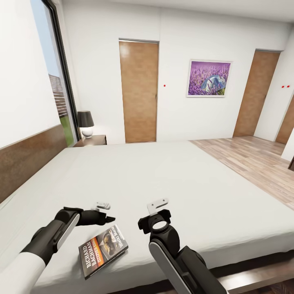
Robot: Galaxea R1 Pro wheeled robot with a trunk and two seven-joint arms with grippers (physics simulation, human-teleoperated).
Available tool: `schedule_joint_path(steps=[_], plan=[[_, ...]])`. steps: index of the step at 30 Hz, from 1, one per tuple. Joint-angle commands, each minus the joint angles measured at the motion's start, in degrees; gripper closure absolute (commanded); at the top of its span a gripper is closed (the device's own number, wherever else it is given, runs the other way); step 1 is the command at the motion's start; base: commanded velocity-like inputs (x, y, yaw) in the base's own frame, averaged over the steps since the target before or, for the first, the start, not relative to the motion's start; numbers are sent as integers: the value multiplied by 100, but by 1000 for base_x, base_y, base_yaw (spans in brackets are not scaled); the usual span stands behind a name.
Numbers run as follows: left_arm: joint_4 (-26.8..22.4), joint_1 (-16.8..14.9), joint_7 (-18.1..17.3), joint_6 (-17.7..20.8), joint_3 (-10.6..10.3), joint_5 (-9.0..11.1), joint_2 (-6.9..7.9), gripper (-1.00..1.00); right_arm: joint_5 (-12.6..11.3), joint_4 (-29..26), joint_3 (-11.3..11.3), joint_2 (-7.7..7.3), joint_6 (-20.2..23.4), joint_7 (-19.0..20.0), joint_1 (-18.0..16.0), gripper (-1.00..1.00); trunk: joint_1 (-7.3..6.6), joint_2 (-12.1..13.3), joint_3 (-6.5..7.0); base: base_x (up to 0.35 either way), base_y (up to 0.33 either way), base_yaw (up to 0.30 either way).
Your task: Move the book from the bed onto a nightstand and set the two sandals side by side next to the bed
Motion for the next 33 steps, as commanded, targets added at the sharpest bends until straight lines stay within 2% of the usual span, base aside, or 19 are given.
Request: schedule_joint_path(steps=[1,4,16,18,23,33], plan=[[28,-4,17,4,-13,46,6,-100,-52,-4,7,0,20,-60,-6,-100,-1,-3,-6,0,0,0],[125,-4,17,-93,-13,46,6,-100,-52,-4,7,0,20,-60,-6,-100,-1,-3,-6,0,0,0],[511,-4,17,-94,-13,46,6,-100,-52,-4,7,0,20,-60,-6,-100,-1,-3,-6,0,0,0],[451,-25,-49,-29,53,94,71,-100,-38,10,19,-1,-6,-49,-5,-100,-1,-3,-6,0,0,0],[291,59,-147,128,214,66,234,-100,34,-32,95,-23,-111,-78,156,-100,-1,-3,-6,0,0,0],[-30,101,-194,448,535,93,293,-100,65,-50,140,-32,-149,-100,478,-100,-23,37,12,0,0,0]])
